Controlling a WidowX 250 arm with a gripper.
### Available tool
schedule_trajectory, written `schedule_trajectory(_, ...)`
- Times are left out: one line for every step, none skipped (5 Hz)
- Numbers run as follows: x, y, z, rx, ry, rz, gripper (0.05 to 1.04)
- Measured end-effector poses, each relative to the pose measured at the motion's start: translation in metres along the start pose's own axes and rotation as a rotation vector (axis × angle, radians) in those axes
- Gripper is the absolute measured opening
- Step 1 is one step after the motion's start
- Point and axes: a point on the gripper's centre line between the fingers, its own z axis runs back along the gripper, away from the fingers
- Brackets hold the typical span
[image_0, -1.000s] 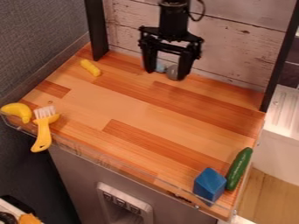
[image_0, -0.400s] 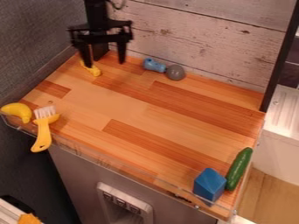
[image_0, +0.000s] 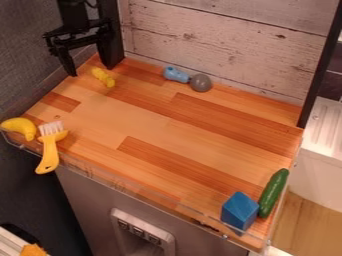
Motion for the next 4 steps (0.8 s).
schedule_trajectory(0.019,-0.011,-0.006,-0.004,0.01,-0.044,0.999)
schedule_trajectory(0.034,-0.021,-0.011,0.008,0.027,-0.183,1.0)
schedule_trajectory(0.039,-0.025,-0.012,0.017,0.047,-0.349,1.001)
schedule_trajectory(0.042,-0.027,-0.014,0.022,0.054,-0.44,0.999)
